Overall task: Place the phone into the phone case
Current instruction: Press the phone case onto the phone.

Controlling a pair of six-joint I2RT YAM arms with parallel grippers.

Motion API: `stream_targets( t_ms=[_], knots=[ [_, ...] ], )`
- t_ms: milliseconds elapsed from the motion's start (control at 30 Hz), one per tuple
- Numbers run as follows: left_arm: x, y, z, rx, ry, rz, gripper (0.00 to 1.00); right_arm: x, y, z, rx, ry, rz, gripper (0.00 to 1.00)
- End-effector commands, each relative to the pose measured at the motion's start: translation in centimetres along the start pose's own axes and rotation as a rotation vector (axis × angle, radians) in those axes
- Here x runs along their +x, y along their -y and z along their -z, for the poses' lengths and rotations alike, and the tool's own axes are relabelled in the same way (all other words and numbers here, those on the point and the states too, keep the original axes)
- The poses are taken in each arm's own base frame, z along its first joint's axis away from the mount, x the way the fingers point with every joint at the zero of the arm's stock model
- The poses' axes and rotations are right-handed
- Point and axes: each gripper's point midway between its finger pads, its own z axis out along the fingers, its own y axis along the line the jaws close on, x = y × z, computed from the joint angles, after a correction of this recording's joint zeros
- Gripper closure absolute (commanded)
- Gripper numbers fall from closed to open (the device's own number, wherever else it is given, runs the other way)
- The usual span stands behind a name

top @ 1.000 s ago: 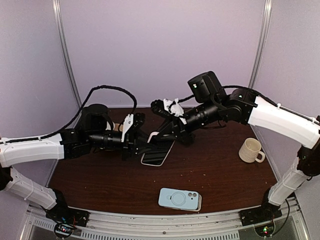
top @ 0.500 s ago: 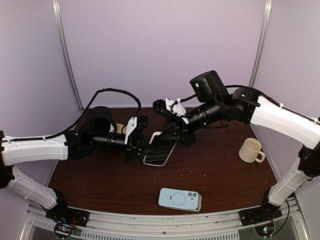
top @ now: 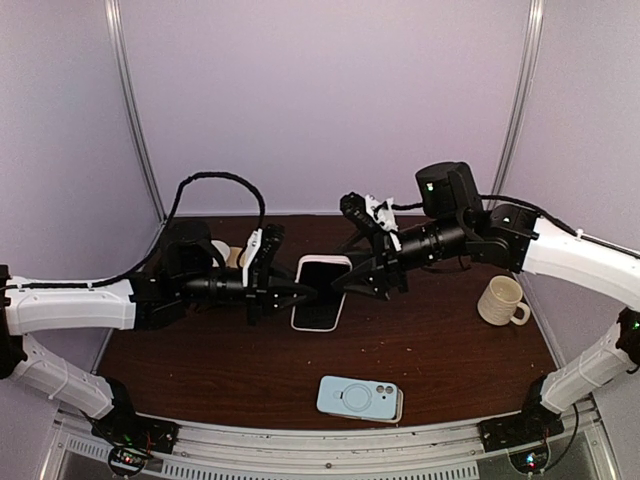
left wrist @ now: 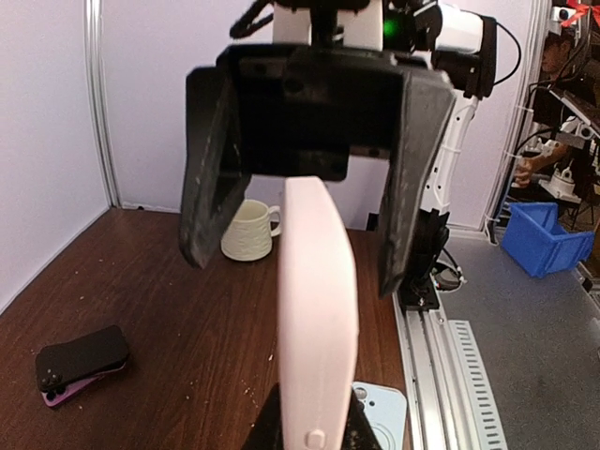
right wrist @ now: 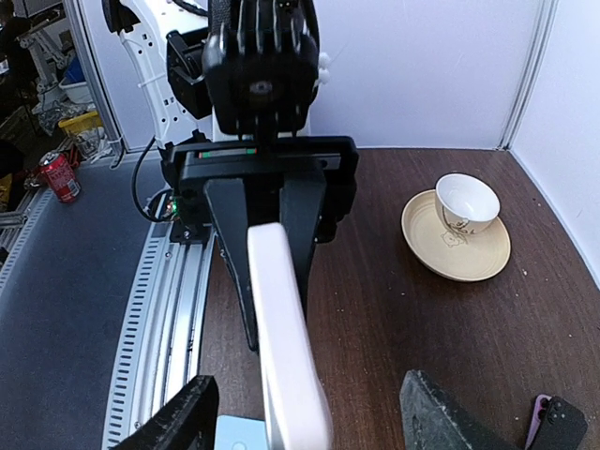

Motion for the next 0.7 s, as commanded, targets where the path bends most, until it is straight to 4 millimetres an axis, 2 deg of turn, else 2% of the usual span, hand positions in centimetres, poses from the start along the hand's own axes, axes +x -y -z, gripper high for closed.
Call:
stream_targets(
  t_ms=[0,400,567,600,667],
  knots=[
    [-5.7,1.7,1.2,0.058,0.192,-0.085,1.00,-2.1,-0.7,0.8,-0.029,0.110,-0.032,0.36],
    [-5.8,2.1,1.2,0.081,0.198,-0.084,1.00,-2.7,-1.1,0.9,-0.073,0.151,-0.050,1.00],
    [-6.1,2.1,1.3,0.079,0.209,-0.081,1.00,-2.8,-1.2,1.0,-0.093,0.147,-0.052,1.00],
    [-6.3,2.0,1.4,0.073,0.221,-0.078,1.00,-2.8,-1.0,0.9,-0.081,0.144,-0.055,0.95],
    [-7.0,1.9,1.8,0.054,0.260,-0.075,1.00,-2.5,-0.4,1.0,-0.041,0.135,-0.066,0.64]
  ],
)
